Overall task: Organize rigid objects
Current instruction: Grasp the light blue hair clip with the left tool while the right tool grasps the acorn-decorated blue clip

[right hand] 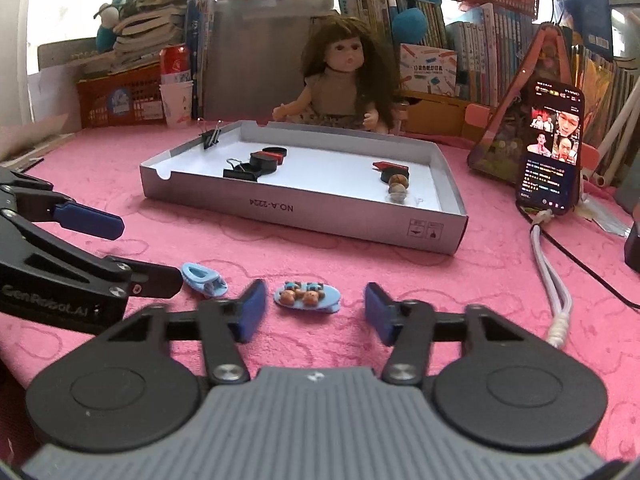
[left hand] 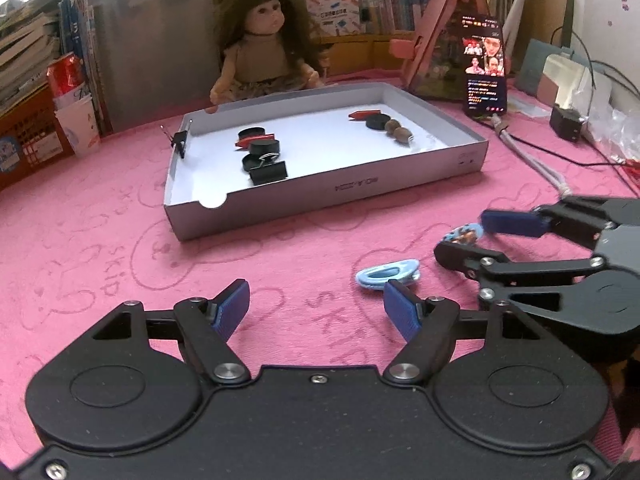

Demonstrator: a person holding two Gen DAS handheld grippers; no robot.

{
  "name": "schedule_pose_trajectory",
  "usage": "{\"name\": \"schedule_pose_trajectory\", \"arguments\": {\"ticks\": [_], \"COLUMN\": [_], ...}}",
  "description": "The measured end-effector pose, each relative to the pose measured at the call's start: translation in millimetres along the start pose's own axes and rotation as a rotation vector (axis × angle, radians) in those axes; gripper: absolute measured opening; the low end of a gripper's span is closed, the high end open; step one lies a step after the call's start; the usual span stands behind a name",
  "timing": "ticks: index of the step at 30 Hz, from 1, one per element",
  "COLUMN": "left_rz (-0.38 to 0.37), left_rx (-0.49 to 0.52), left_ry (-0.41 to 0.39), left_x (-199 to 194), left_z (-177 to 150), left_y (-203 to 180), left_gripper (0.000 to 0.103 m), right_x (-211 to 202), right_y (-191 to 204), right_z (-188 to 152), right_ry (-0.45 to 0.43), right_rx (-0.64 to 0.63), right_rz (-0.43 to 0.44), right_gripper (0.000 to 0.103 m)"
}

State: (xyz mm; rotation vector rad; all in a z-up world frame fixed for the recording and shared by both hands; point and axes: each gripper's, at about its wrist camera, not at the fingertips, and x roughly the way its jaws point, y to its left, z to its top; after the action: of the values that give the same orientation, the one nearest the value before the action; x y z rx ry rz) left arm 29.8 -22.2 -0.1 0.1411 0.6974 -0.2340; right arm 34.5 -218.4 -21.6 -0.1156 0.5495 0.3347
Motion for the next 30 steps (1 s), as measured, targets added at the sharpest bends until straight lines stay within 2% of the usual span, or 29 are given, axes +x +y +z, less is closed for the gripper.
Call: {"name": "schedule_pose_trajectory", "arguments": {"ticks": [2,4,14,30], "left_rz": [-0.013,-0.019,-0.051,0.023], "left_rx": [-0.012,-0.021,-0.073,-0.045], "left_ry": [-0.002,-0.005,-0.028,-0.056], "left_x": [-0.5,-0.3,7.9,20.4], "left_z": [0.3,0.9,4.8,-1.5], "left_y": [-1.5,-3.7,-22.1,-39.0], "left_gripper": [0.072,0.072,0.07,0.066], "right_x": [-0.2,-1.6,-9.9,-15.7], "right_y": [0.1,1.0,-17.9,-22.3], "right_z": [-0.1,-0.4,-3.1,-13.0], "right_ry": [-0.004,-0.01,-0.023,-0.03], "right_rx": [0.007,0.001,0.044,0.068], "right_rz": [0.007,0.001,-0.052,-0.093], "right_gripper": [0.042,0.039,0.039,0.039]}}
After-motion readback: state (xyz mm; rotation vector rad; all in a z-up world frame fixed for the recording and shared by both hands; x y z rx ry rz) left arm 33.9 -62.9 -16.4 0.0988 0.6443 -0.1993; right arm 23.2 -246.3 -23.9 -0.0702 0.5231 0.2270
